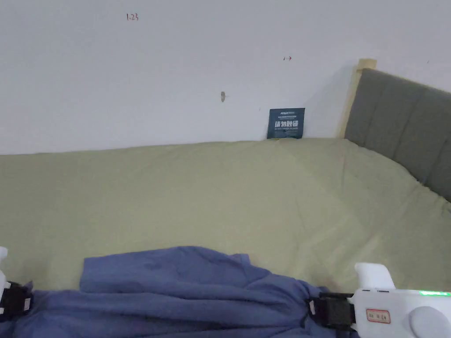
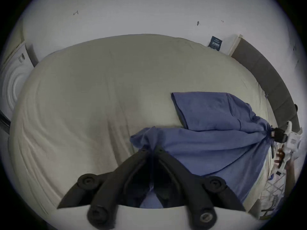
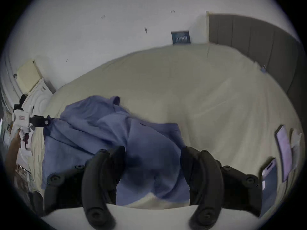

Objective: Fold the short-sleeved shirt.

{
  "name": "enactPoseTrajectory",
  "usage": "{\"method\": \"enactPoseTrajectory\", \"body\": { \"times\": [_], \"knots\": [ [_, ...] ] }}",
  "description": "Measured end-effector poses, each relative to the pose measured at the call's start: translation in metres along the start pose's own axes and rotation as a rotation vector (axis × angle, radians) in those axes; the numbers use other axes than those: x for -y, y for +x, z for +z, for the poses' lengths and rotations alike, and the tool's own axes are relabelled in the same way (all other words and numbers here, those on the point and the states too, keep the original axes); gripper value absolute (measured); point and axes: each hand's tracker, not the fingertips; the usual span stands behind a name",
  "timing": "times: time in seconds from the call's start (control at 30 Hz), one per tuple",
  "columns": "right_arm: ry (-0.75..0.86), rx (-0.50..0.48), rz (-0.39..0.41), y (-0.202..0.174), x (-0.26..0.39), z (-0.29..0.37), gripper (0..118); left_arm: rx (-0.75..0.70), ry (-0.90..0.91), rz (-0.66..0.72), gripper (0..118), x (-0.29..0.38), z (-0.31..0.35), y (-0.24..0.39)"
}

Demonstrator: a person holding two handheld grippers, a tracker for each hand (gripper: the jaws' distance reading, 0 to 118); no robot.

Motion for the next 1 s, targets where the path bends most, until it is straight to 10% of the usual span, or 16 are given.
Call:
{"method": "enactPoseTrajectory", "body": {
  "times": [0.1, 0.17, 0.37, 1.0],
  "knots": [
    [-0.03, -0.029, 0.032, -0.003, 0.004, -0.014, 71, 0.024, 0.006, 0.034, 0, 0.006, 0.001, -0.002],
    [-0.091, 0.014, 0.058, -0.009, 0.002, -0.014, 11, 0.036, 0.009, 0.076, 0, 0.01, 0.001, -0.006],
    [0.04, -0.003, 0.18, -0.026, 0.002, 0.019, 11, 0.045, 0.11, 0.164, 0, 0.018, 0.022, -0.014],
    [0.514, -0.145, 0.178, -0.097, -0.198, 0.169, 11, 0.011, 0.628, 0.091, 0, -0.095, 0.274, -0.014]
  ]
}}
